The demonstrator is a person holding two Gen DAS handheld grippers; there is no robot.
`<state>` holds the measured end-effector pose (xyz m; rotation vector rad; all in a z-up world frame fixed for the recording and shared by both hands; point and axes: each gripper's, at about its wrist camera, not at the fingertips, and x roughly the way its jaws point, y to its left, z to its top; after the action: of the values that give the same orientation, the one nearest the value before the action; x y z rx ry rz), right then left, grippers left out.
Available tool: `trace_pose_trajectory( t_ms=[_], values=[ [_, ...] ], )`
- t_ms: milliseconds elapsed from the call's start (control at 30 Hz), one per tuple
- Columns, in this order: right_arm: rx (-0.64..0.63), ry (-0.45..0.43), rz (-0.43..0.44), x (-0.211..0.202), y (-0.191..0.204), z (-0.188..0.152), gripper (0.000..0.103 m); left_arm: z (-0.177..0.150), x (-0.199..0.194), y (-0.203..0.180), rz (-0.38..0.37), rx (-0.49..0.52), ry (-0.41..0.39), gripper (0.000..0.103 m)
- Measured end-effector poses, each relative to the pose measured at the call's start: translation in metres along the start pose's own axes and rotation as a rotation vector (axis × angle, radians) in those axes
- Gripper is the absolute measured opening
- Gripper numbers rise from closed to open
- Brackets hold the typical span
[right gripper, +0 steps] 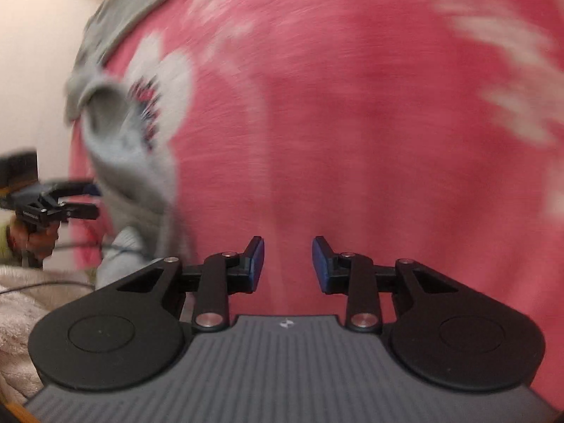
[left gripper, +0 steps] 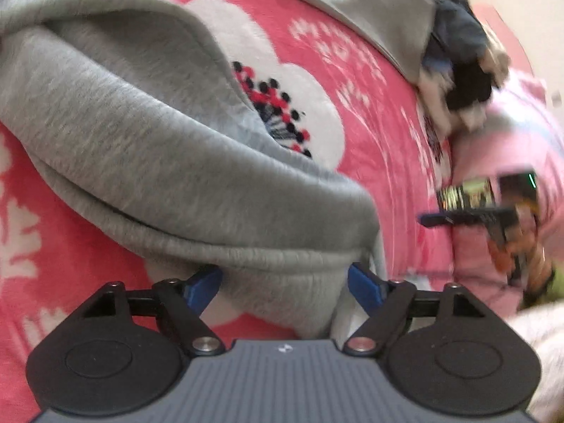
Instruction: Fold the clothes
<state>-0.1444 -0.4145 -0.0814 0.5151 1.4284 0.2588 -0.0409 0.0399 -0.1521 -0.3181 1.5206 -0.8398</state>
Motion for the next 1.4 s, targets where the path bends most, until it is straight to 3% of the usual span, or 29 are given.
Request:
trace_pose_trajectory(
  t_ms=[67,133,267,467,567,600,633,667,733,833,900,1033,1167,1267,1300,1400],
  values=[
    [0.056,-0.120,-0.016,-0.036,-0.018,-0.010,0.029,0.005,0.006,-0.006,0.008,-0.018,0.006,0.092],
    [0.096,-0.255,-0.016,-0.073,-0.030,-0.021,0.031,0.009,0.015,-0.019,0.044,0.039,0.048,0.094],
    [0.076,-0.420,0.134,-0.109,-0.029,-0.036,0.031,0.006,0.033,-0.044,0.056,0.136,0.174,0.093],
    [0.089,-0.376,0.328,-0.065,-0.015,-0.048,0.032,-0.005,0.071,-0.059,0.022,0.086,0.301,0.088],
    [0.117,-0.335,0.430,-0.036,-0.005,-0.057,0.032,-0.005,0.079,-0.061,0.060,0.018,0.278,0.088],
    [0.120,-0.327,0.455,-0.030,0.001,-0.061,0.032,-0.005,0.078,-0.063,0.073,0.017,0.264,0.081],
    [0.118,-0.324,0.470,-0.026,0.003,-0.065,0.032,-0.006,0.077,-0.065,0.086,0.015,0.249,0.064],
    [0.115,-0.322,0.482,-0.024,0.004,-0.068,0.032,-0.005,0.075,-0.066,0.102,0.025,0.235,0.056],
    [0.113,-0.335,0.488,-0.032,0.015,-0.071,0.032,-0.002,0.071,-0.064,0.115,0.029,0.209,0.028],
    [0.138,-0.395,0.497,-0.049,0.006,-0.071,0.033,0.007,0.062,-0.057,0.066,-0.022,0.152,0.013],
    [0.170,-0.452,0.517,-0.063,-0.005,-0.072,0.033,0.018,0.051,-0.058,-0.001,-0.044,0.084,0.011],
    [0.196,-0.544,0.568,-0.087,-0.019,-0.066,0.033,0.057,0.011,-0.085,-0.212,-0.025,-0.146,0.011],
    [0.109,-0.633,0.636,-0.122,-0.017,-0.057,0.033,0.089,-0.023,-0.109,-0.432,-0.013,-0.391,0.016],
    [0.099,-0.677,0.650,-0.134,-0.019,-0.054,0.040,0.096,-0.013,-0.098,-0.460,-0.092,-0.419,0.051],
    [0.112,-0.660,0.626,-0.129,-0.020,-0.052,0.042,0.096,-0.003,-0.094,-0.411,-0.111,-0.404,0.061],
    [0.145,-0.589,0.546,-0.109,-0.021,-0.042,0.043,0.085,0.020,-0.077,-0.238,-0.113,-0.320,0.062]
  ],
)
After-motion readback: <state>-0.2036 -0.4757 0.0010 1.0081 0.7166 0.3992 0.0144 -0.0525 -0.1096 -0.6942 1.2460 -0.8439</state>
